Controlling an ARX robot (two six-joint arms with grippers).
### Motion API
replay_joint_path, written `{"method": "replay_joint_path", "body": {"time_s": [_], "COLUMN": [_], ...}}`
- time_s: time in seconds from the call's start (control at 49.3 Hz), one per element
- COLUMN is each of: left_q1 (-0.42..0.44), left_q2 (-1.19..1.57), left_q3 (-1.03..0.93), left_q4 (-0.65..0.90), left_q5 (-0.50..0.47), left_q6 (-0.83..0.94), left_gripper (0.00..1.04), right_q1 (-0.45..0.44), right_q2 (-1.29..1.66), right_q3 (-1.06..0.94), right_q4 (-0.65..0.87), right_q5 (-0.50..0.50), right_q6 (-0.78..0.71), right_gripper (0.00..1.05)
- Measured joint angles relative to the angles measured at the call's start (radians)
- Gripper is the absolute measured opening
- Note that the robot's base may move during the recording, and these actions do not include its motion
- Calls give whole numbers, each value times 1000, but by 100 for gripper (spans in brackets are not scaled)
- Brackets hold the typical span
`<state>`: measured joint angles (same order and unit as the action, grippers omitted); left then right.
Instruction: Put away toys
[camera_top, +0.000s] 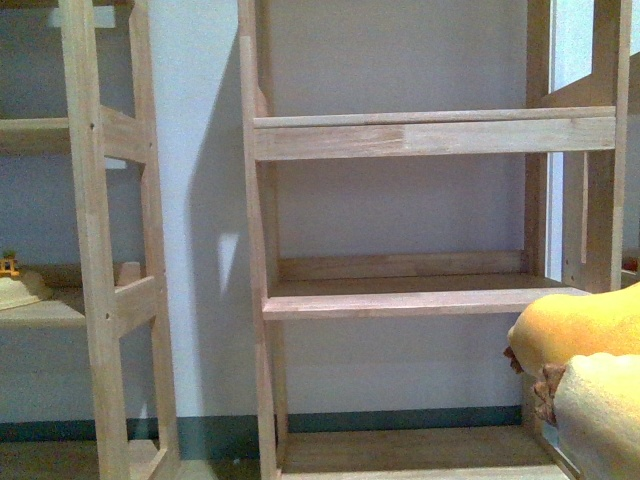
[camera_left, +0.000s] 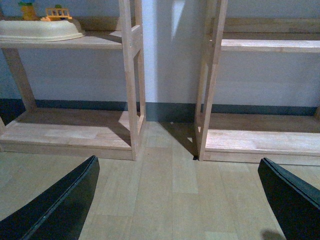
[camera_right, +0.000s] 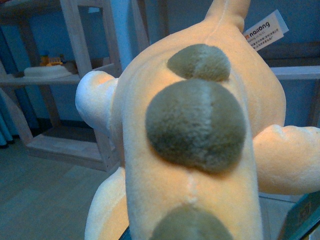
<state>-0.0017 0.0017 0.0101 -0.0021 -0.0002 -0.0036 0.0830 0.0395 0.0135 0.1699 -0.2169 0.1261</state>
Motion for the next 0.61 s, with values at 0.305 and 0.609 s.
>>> {"method": "replay_joint_path", "body": {"time_s": [0.305,0.609], "left_q1": [0,0], "left_q2": [0,0], "left_q3": [0,0], "left_q4": [0,0], "left_q5": [0,0], "left_q6": [0,0], "left_gripper": [98,98], "right_q1": [0,0], "right_q2": [0,0], "right_q3": [0,0], "right_q4": [0,0], "right_q5": [0,0], "right_q6": [0,0], "right_gripper": [7,7]}}
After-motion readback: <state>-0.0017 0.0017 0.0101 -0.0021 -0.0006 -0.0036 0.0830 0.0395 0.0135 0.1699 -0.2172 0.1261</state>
